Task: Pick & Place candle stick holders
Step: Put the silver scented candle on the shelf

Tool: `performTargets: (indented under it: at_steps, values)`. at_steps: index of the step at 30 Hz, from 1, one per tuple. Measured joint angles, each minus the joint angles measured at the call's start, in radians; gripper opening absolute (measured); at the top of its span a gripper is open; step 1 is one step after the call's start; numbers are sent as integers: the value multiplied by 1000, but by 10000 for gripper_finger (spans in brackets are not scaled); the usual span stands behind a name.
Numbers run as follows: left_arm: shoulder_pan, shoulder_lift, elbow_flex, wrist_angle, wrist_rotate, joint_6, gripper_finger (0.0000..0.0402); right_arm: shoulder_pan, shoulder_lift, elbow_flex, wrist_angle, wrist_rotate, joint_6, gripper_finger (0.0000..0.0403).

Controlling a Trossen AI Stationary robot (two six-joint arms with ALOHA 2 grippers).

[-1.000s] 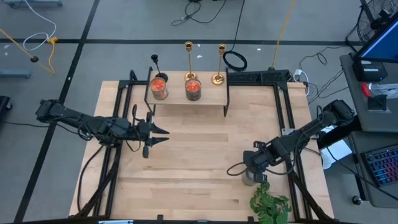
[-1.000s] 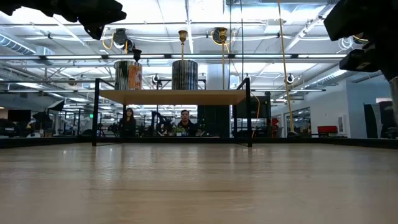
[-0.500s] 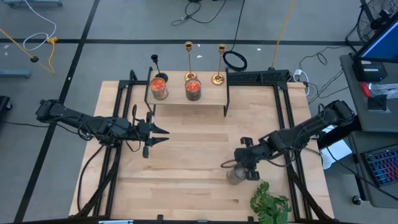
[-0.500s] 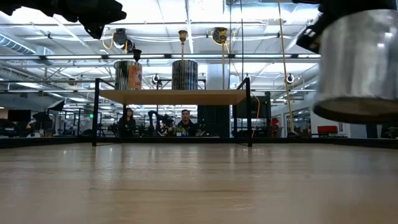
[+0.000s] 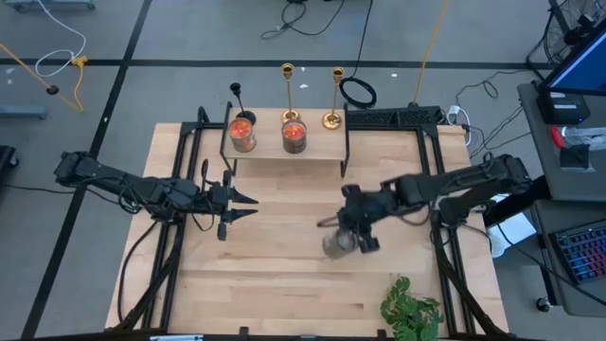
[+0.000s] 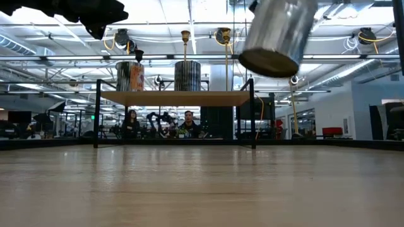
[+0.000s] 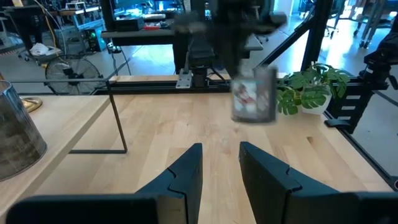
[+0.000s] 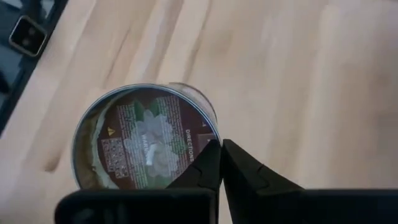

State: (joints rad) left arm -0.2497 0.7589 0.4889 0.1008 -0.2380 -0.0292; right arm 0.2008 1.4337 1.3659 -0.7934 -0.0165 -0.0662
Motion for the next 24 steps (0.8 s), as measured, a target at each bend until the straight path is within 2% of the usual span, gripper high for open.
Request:
performTargets:
  at_steps: [7, 10, 15, 19, 24]
  values:
    - [0, 0, 0, -4, 0, 8, 113, -153, 9, 122, 61, 230, -93, 4]
    - [0, 0, 0, -4, 0, 8, 113, -228, 8, 140, 109, 234, -176, 4]
    - [0, 0, 0, -2, 0, 14, 113, -369, 5, 152, 218, 261, -159, 2]
    - [0, 0, 0, -1, 0, 24, 113, -470, 5, 151, 208, 301, -154, 2]
    - [0, 0, 0, -1, 0, 41, 113, -568, 8, 151, 173, 271, -109, 1]
